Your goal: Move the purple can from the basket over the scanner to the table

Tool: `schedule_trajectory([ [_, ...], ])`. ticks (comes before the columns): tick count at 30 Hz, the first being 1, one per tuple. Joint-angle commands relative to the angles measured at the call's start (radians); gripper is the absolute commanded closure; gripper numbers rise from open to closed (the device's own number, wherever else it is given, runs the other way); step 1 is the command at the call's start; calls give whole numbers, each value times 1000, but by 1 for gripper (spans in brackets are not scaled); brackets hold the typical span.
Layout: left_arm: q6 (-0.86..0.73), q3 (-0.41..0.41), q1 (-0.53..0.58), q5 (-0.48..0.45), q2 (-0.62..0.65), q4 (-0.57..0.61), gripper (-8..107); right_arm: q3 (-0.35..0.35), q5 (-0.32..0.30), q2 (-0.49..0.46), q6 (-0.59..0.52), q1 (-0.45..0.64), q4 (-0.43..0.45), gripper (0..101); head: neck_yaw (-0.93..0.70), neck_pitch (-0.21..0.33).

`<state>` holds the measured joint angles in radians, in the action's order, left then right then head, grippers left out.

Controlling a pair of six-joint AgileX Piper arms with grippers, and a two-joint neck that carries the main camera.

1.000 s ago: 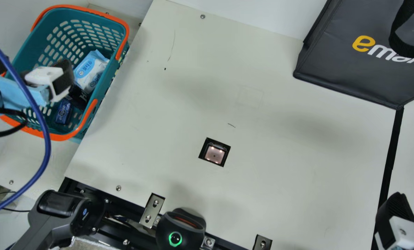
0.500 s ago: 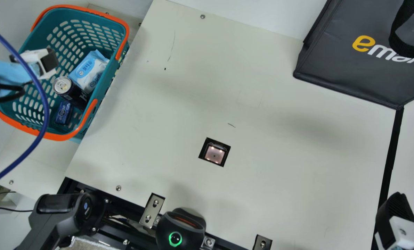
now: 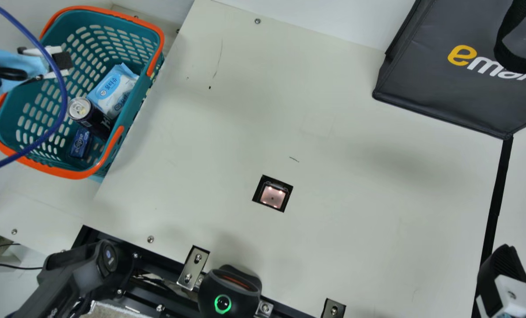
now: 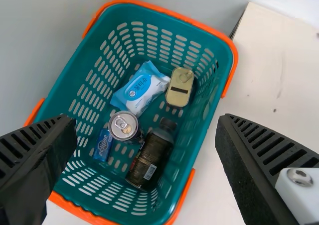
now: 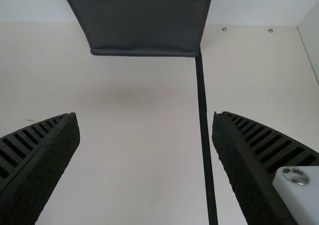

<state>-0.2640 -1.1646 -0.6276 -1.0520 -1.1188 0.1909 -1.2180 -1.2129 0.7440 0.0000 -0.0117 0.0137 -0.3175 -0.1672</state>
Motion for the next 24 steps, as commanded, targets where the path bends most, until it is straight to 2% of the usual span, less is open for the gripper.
schedule_trajectory([
  [1, -52, 3, -13, 6, -29, 11, 9, 0, 0, 0, 0, 0, 0, 6, -4, 29],
  [9, -108, 26, -31, 60, -123, 25, 9, 0, 0, 0, 0, 0, 0, 6, -4, 29],
  [24, -115, 63, 0, 170, -279, 0, 9, 0, 0, 0, 0, 0, 0, 6, -4, 29],
])
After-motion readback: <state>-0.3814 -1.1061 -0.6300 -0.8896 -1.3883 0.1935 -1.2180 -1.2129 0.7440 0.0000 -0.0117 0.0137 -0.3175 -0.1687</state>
